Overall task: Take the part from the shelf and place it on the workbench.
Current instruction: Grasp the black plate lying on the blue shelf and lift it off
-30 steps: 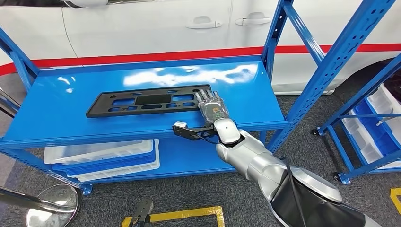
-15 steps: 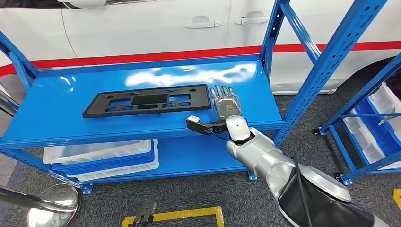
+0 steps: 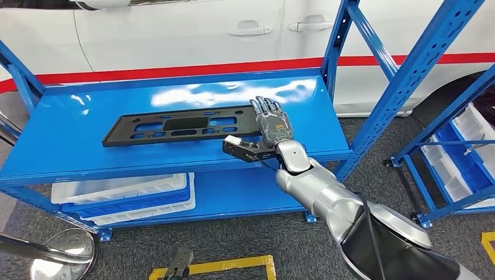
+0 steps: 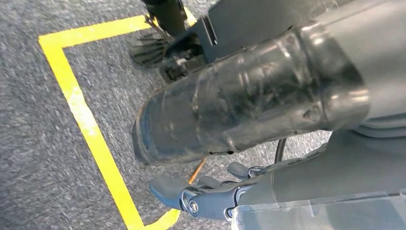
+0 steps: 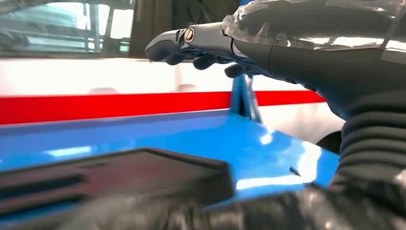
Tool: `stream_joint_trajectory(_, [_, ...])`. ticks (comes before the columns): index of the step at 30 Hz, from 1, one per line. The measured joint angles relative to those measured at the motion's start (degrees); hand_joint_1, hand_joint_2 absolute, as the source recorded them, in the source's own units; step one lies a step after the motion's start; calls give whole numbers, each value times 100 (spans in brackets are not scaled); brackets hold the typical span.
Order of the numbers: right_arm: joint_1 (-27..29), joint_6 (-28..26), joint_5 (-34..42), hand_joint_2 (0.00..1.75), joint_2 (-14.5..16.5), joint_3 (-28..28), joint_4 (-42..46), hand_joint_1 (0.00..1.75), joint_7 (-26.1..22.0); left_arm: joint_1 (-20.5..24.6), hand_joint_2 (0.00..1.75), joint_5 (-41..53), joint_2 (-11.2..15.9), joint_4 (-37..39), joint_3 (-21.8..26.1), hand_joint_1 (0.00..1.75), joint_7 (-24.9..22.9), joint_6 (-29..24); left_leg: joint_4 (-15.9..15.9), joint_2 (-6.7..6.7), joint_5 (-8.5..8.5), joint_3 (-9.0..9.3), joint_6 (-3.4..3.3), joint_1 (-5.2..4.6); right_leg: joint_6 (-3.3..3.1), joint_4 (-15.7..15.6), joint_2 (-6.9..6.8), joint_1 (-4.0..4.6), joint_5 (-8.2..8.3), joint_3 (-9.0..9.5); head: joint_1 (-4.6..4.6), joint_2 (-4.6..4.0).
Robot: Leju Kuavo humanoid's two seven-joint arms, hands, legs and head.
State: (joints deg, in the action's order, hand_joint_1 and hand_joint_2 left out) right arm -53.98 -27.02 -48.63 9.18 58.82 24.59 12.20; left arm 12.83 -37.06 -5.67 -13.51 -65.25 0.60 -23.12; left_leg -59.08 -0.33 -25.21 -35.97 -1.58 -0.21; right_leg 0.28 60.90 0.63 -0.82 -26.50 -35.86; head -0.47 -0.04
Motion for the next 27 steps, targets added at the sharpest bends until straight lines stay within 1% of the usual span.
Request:
stream_joint_trajectory(1, [-2,-58,65,0,0,-31,22,0,-61,-3,0,32,1,0,0,0,-12,7,49,5,22,27,-23,15,29,80,-8,3,-69,-31,7,0])
stream_joint_trajectory(2, [-6,-121,123,0,0,-60,46,0,-115,-4,0,66,1,0,0,0,-26,14,94,11,43,54,-46,31,52,269,-15,6,-192,-111,17,0])
stream_joint_trajectory(4, [-2,-223,205,0,0,-96,90,0,-195,-11,0,128,2,0,0,0,-63,27,110,16,51,69,-74,33,79,937,-25,2,-530,-417,32,0])
stream_joint_trajectory(5, [10,-256,231,0,0,-104,112,0,-223,-21,0,154,4,0,0,0,-84,33,105,15,49,68,-79,33,90,1262,-25,0,-642,-576,33,0])
stream_joint_trajectory(6, [22,-278,253,0,0,-111,127,0,-242,-34,0,172,8,0,0,0,-106,38,97,13,43,67,-81,33,99,1443,-26,-5,-658,-671,34,0])
stream_joint_trajectory(7, [31,-296,274,0,-1,-123,145,0,-258,-47,0,193,12,0,0,0,-125,42,83,7,34,66,-78,34,105,1411,-27,-13,-561,-667,34,0])
stream_joint_trajectory(8, [33,-320,303,0,-1,-138,167,0,-275,-57,0,209,15,0,1,0,-137,45,59,0,19,66,-68,36,109,1174,-30,-24,-379,-560,36,0])
stream_joint_trajectory(9, [31,-351,340,0,-1,-157,193,0,-298,-62,0,226,16,0,0,0,-145,48,24,-6,-5,64,-49,38,107,805,-33,-35,-189,-393,38,0])
stream_joint_trajectory(10, [25,-390,386,0,1,-175,224,0,-334,-62,0,246,19,0,-1,0,-147,49,-22,-11,-33,49,-19,27,102,458,-35,-37,-61,-220,40,0])
stream_joint_trajectory(11, [21,-436,446,0,11,-190,259,0,-388,-60,0,266,23,0,-1,0,-146,50,-59,-14,-53,29,9,17,79,214,-32,-36,7,-102,39,1])
stream_joint_trajectory(12, [21,-487,524,0,21,-206,289,0,-456,-59,0,291,28,0,-1,0,-145,52,-84,-15,-62,10,37,7,51,91,-25,-27,12,-48,38,1])
stream_joint_trajectory(14, [25,-586,712,0,42,-240,340,0,-611,-62,0,337,39,0,0,0,-141,55,-91,-13,-54,-10,77,0,-21,72,-9,-18,13,-53,33,1])
stream_joint_trajectory(15, [26,-633,809,0,45,-264,366,0,-688,-65,0,355,46,0,0,0,-135,55,-111,-10,-72,-19,100,5,-53,61,-8,-24,23,-53,34,0])
stream_joint_trajectory(16, [24,-682,902,0,50,-290,401,0,-763,-65,0,368,52,0,-1,0,-127,55,-195,-6,-137,-52,128,11,-86,52,-8,-36,32,-48,18,0])
stream_joint_trajectory(17, [22,-731,995,0,59,-316,443,0,-837,-62,0,380,60,0,-1,0,-119,54,-386,-2,-259,-131,161,19,-116,42,-10,-49,39,-42,0,0])
stream_joint_trajectory(18, [21,-777,1080,0,67,-342,483,0,-904,-61,0,392,67,0,-1,0,-114,54,-690,2,-426,-263,197,29,-137,38,-11,-51,42,-38,-19,0])
stream_joint_trajectory(19, [21,-819,1161,0,74,-366,520,0,-963,-60,0,403,74,0,-1,0,-111,54,-1064,3,-601,-431,225,36,-148,38,-12,-49,42,-39,-38,0])
stream_joint_trajectory(20, [23,-849,1235,0,79,-388,550,0,-1013,-64,0,411,80,0,-1,0,-110,52,-1417,4,-734,-597,241,42,-153,38,-13,-43,42,-40,-40,0])
stream_joint_trajectory(21, [27,-874,1310,0,79,-413,579,0,-1058,-69,0,417,86,0,-1,0,-110,51,-1637,4,-779,-707,244,44,-155,39,-14,-37,41,-38,-40,0])
stream_joint_trajectory(22, [30,-892,1386,0,80,-441,612,0,-1103,-75,0,421,90,0,-1,0,-110,49,-1653,3,-715,-722,234,43,-157,39,-13,-30,40,-35,-40,0])
stream_joint_trajectory(23, [31,-910,1468,0,83,-474,654,0,-1149,-77,0,426,95,0,-1,0,-109,48,-1447,3,-554,-629,209,39,-157,39,-10,-23,39,-27,-39,0])
stream_joint_trajectory(24, [30,-924,1545,0,89,-509,706,0,-1191,-77,0,432,102,0,-1,0,-106,46,-1071,3,-338,-448,170,31,-158,38,-6,-17,38,-17,-39,0])
stream_joint_trajectory(25, [25,-938,1613,0,95,-545,763,0,-1228,-74,0,438,111,0,-1,0,-102,44,-680,2,-175,-254,125,15,-156,35,-1,-8,36,-11,-37,0])
stream_joint_trajectory(26, [21,-948,1666,0,101,-580,820,0,-1256,-70,0,447,119,0,-1,0,-98,42,-345,0,-71,-89,86,-5,-148,32,4,-1,37,-11,-37,0])
stream_joint_trajectory(27, [19,-955,1709,0,104,-610,874,0,-1275,-67,0,456,126,0,-1,0,-95,39,-146,-1,-38,6,57,-23,-131,23,6,3,43,-17,-37,0])
